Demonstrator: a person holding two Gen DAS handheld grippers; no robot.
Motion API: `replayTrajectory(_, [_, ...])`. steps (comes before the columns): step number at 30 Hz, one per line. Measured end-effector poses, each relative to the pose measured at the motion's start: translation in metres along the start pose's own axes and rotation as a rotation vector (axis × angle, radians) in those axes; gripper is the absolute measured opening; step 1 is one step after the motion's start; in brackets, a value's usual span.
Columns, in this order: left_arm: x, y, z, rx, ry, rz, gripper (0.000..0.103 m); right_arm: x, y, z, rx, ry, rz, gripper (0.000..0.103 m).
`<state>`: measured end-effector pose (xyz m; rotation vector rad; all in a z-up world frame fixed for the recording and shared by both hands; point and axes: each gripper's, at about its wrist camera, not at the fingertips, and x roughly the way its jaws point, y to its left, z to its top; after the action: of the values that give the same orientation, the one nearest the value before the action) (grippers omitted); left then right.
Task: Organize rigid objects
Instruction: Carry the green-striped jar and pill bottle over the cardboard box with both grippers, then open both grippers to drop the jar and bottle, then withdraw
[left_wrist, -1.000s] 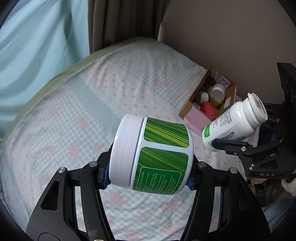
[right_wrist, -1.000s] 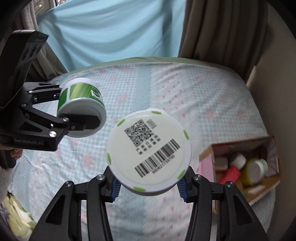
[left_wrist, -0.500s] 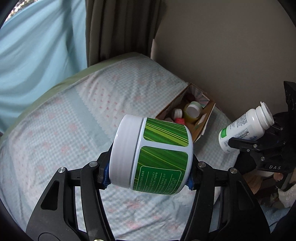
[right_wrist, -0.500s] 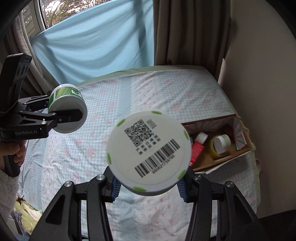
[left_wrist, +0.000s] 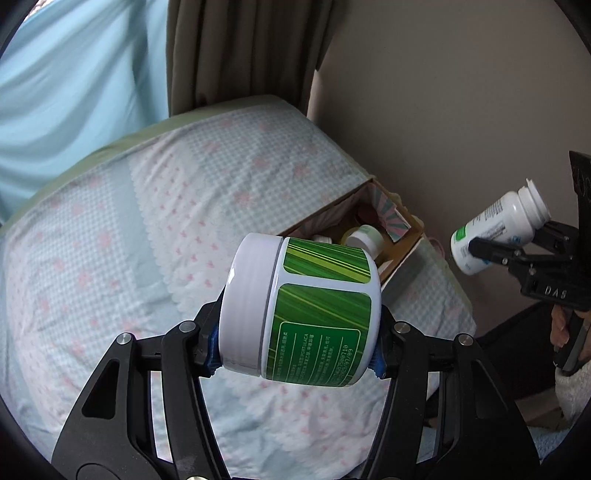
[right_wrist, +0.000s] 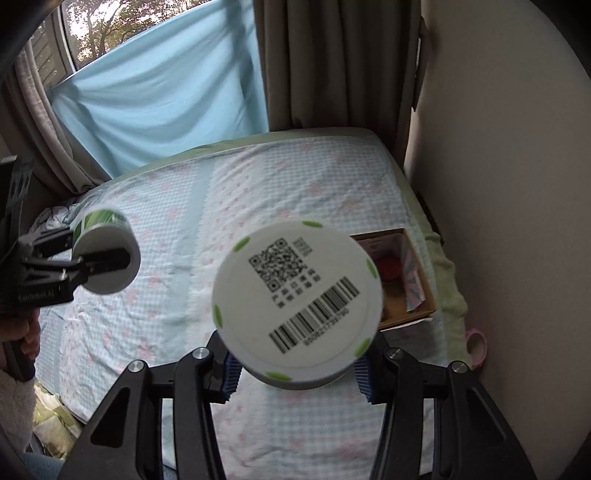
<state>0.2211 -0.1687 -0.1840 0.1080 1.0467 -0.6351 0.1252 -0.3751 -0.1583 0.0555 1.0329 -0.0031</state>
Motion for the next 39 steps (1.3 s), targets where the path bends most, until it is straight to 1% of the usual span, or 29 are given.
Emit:
replayTrajectory(6, [0.058,-0.022,0.012,-0.083,0.047,0.030,0.054,0.032,-0.059,0.017,0.013,0.039,-0.002,0.046])
replayTrajectory(10, [0.096,-0.025,0.018,-0.142,0.075,0.051,0.054,0.059,-0.086,0.025,0.031,0.075,-0.002,0.046])
replayTrajectory(15, [0.144,-0.028,0.021,-0.169,0.125,0.084,0.054,0.100,-0.118,0.032,0.033,0.116,-0.015,0.046])
replayTrajectory(21, [0.205,-0.023,0.022,-0.200,0.180,0.134,0.053,0.151,-0.135,0.033,0.030,0.151,-0.027,0.046])
replayTrajectory(24, [0.233,-0.021,0.020,-0.202,0.197,0.140,0.052,0.173,-0.141,0.030,0.014,0.153,-0.032,0.046])
replayTrajectory(27, [0.253,-0.018,0.017,-0.197,0.218,0.165,0.052,0.193,-0.141,0.028,-0.016,0.149,-0.051,0.046])
replayTrajectory(30, [0.264,-0.019,0.016,-0.180,0.228,0.192,0.052,0.205,-0.140,0.026,-0.064,0.152,-0.076,0.046])
replayTrajectory(36, [0.274,-0.027,0.017,-0.112,0.259,0.213,0.052,0.224,-0.140,0.022,-0.099,0.179,-0.081,0.046])
replayTrajectory(39, [0.278,-0.031,0.018,-0.105,0.276,0.212,0.053,0.228,-0.141,0.021,-0.096,0.202,-0.066,0.046])
